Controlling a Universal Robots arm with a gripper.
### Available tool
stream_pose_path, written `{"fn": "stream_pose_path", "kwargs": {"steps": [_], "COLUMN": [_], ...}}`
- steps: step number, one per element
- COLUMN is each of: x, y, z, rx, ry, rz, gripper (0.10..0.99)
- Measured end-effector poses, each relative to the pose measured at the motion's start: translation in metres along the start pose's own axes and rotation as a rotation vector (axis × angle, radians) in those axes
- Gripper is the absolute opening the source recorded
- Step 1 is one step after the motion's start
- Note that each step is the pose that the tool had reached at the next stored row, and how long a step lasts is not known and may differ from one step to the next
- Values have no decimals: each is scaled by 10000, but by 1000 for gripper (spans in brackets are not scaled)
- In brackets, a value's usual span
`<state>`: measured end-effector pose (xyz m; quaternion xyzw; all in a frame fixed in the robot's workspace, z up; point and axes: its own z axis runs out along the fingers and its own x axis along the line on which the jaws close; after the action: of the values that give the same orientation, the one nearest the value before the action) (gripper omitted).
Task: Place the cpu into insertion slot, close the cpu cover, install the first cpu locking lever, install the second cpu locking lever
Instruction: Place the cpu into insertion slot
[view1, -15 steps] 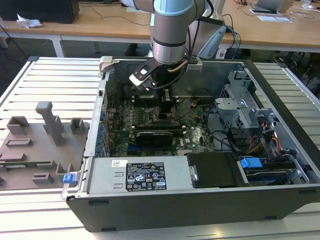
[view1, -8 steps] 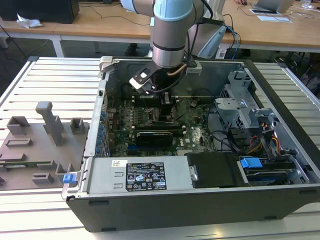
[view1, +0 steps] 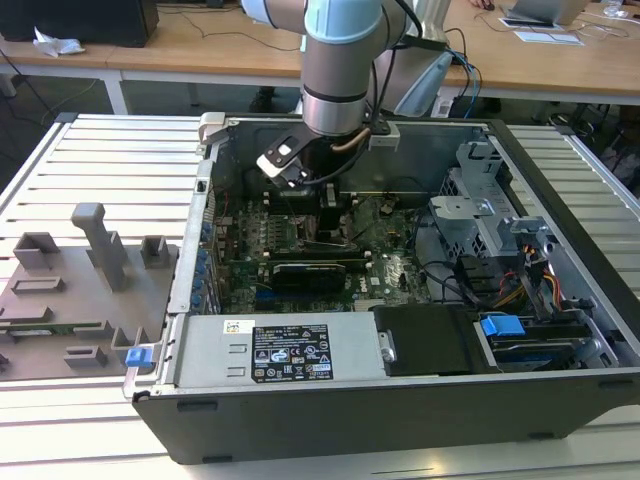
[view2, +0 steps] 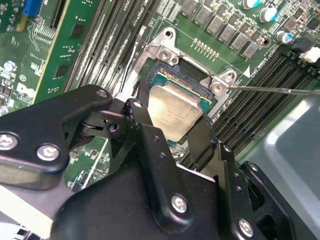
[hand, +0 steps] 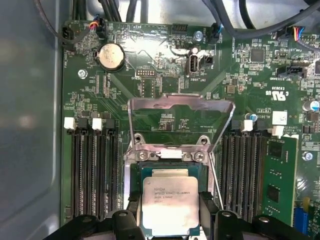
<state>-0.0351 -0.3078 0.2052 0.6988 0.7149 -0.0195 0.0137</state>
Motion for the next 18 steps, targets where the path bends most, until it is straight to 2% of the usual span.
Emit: {"fn": "stream_pose_path", "kwargs": {"steps": [8,18], "x": [-1,0], "y": [-1,5], "z": [50,70], "rx": [8,8], "ry": [0,1], "rz": [160,159], "gripper": [545,545]}}
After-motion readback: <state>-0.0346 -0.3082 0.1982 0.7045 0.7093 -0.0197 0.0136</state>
